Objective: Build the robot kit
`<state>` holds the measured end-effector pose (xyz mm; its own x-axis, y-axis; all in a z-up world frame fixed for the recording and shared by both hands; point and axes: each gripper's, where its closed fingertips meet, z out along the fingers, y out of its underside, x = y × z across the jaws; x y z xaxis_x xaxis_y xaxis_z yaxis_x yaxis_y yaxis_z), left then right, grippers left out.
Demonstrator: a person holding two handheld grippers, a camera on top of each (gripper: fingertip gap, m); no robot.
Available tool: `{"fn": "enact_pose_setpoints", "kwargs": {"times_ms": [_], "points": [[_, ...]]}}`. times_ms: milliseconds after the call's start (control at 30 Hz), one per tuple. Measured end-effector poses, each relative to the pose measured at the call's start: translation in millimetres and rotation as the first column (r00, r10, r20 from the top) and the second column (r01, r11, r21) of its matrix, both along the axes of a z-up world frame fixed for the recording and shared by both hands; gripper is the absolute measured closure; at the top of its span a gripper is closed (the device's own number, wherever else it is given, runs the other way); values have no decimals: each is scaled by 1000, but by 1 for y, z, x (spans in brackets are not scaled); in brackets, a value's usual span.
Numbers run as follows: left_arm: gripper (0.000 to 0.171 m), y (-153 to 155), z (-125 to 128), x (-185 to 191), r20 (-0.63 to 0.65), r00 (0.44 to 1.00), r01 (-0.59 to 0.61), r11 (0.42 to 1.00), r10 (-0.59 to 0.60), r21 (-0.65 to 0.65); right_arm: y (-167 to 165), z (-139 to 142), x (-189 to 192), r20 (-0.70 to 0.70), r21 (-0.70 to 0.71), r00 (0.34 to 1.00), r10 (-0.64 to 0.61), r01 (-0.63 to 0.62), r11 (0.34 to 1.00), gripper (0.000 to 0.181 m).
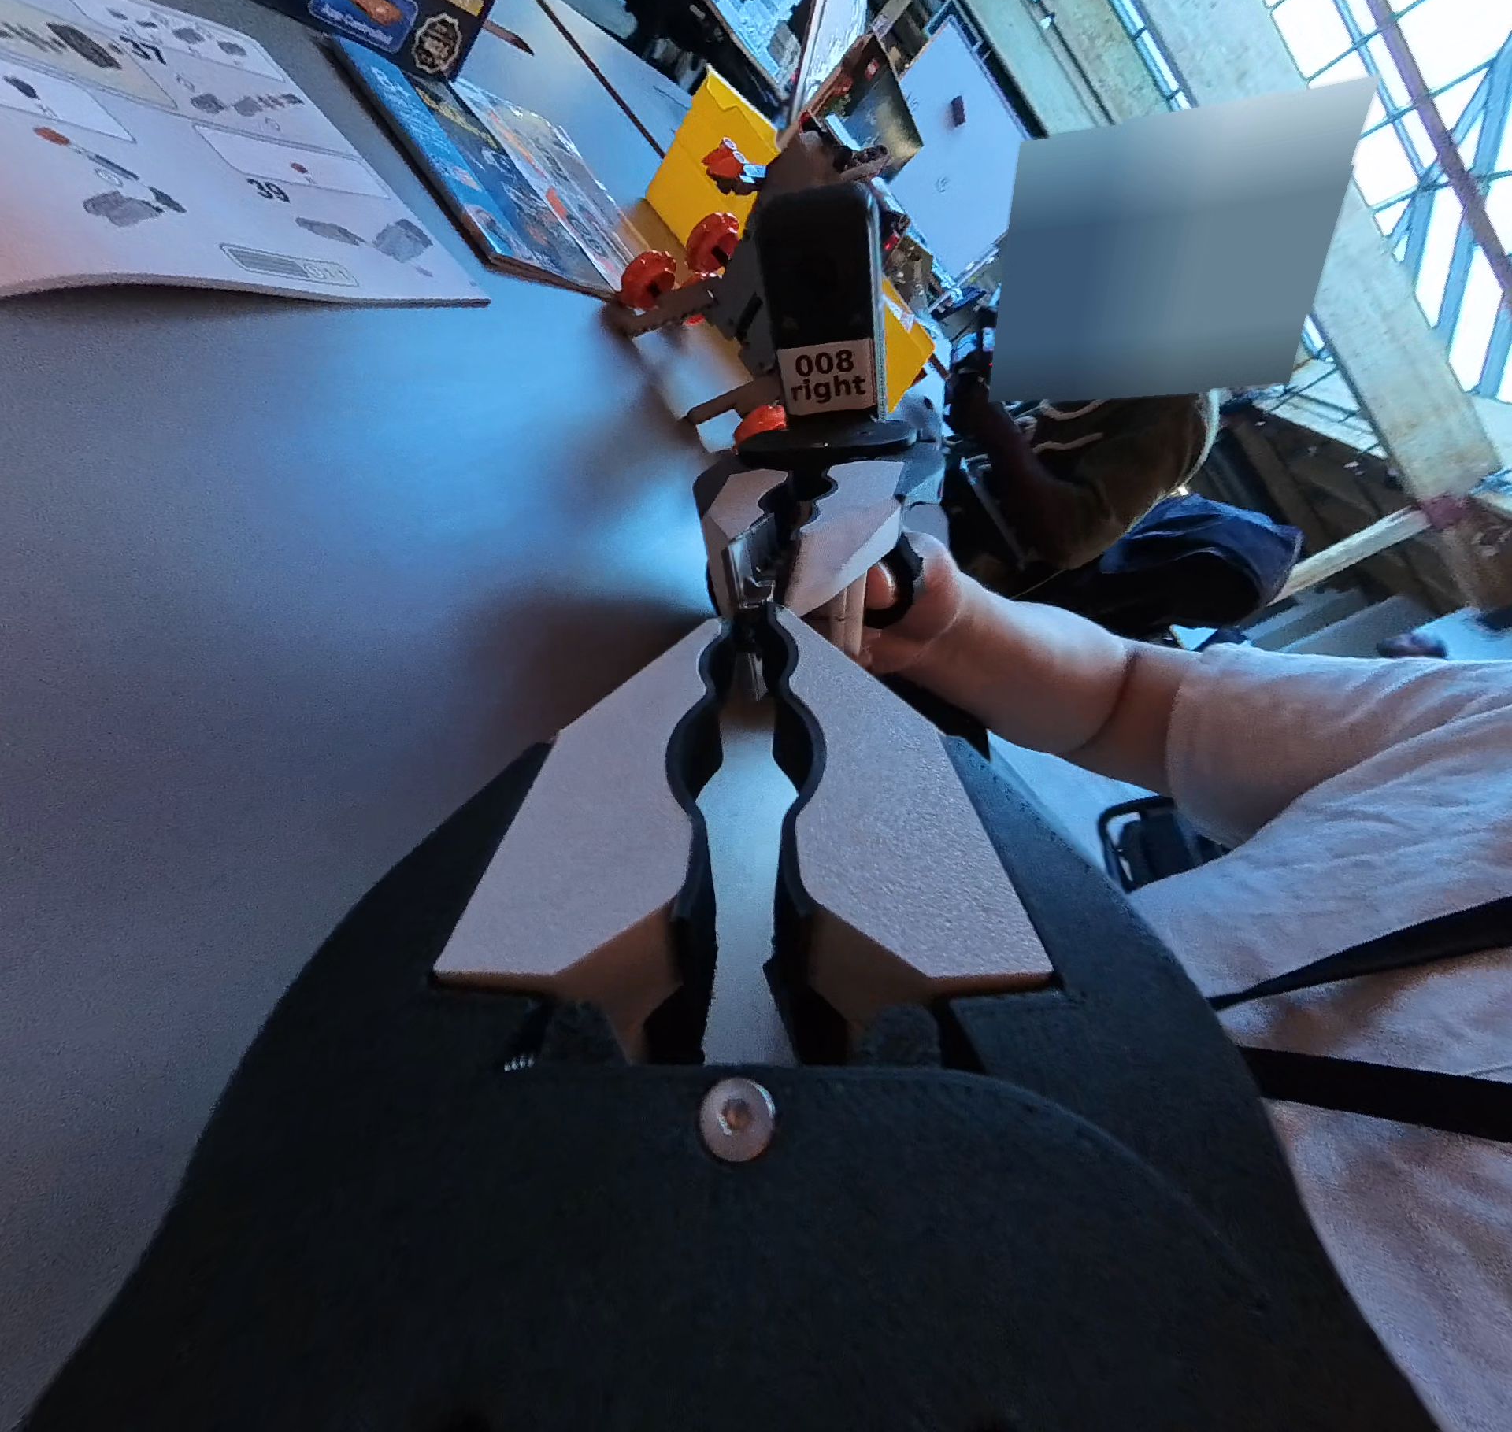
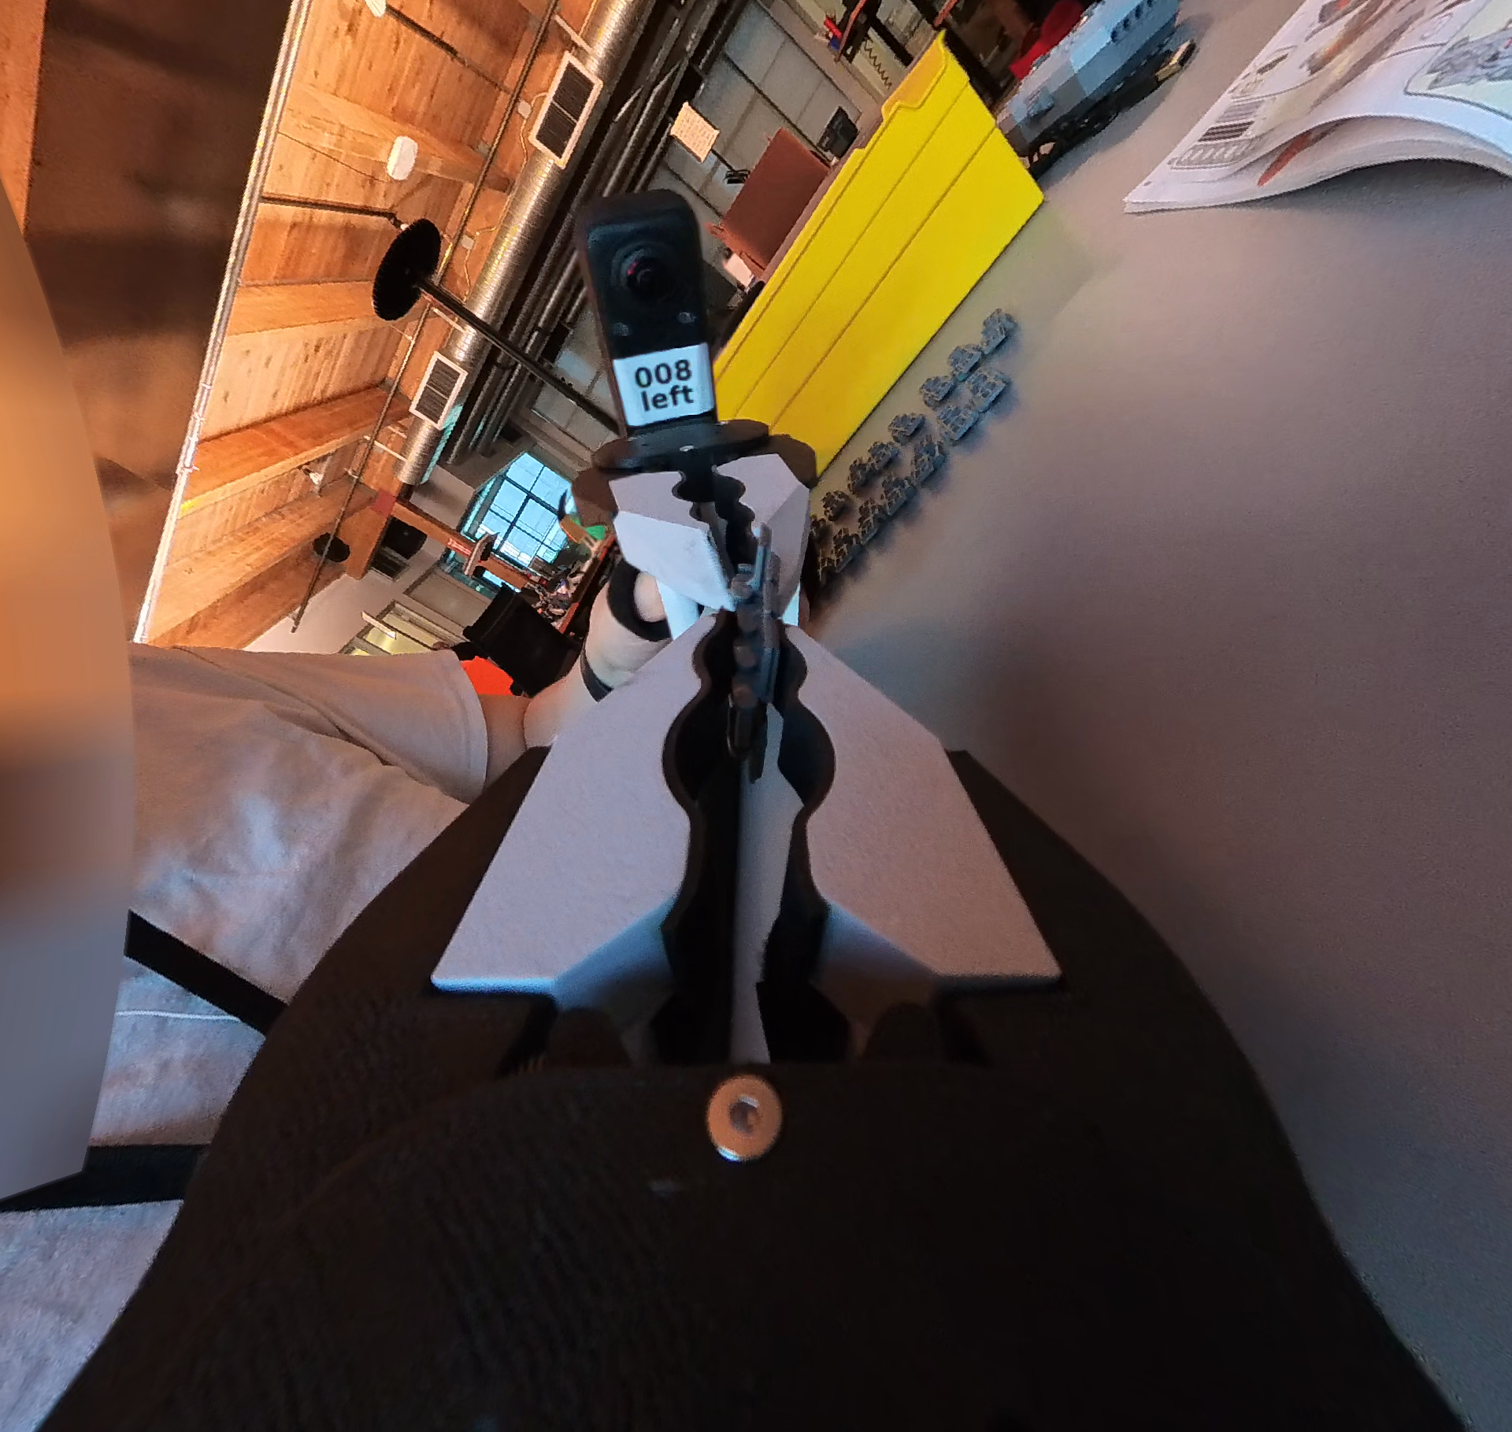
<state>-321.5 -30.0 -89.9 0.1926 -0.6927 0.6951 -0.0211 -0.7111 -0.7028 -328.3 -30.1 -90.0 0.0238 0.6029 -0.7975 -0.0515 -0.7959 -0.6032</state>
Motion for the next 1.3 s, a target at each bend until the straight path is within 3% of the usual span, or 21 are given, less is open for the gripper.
{"fn": "enact_pose_setpoints", "kwargs": {"times_ms": [267,400,467,567,667,967,1133,1300], "points": [[168,1,1,0,-11,1000,-26,998,27,49,1,0,0,28,64,999,-22,20,998,176],[166,1,10,0,40,999,-11,998,9,61,1,8,0,32,183,998,-47,41,982,176],[156,1,11,0,34,999,-19,996,17,81,1,11,0,37,219,998,-58,49,974,176],[154,1,13,0,62,998,-12,999,9,52,-1,11,-1,36,221,998,-50,40,974,176],[165,0,18,-2,106,994,1,1000,-3,25,-3,11,-2,50,249,998,-45,31,968,176],[166,-2,14,-1,57,998,-26,994,20,109,-4,7,-2,39,203,999,-19,11,979,176],[165,-4,15,0,71,997,-13,996,7,92,-5,9,-3,20,205,1000,-3,-1,979,176],[165,-2,9,2,-3,999,-45,980,47,193,-3,3,-1,50,229,998,-23,11,973,177]]}}
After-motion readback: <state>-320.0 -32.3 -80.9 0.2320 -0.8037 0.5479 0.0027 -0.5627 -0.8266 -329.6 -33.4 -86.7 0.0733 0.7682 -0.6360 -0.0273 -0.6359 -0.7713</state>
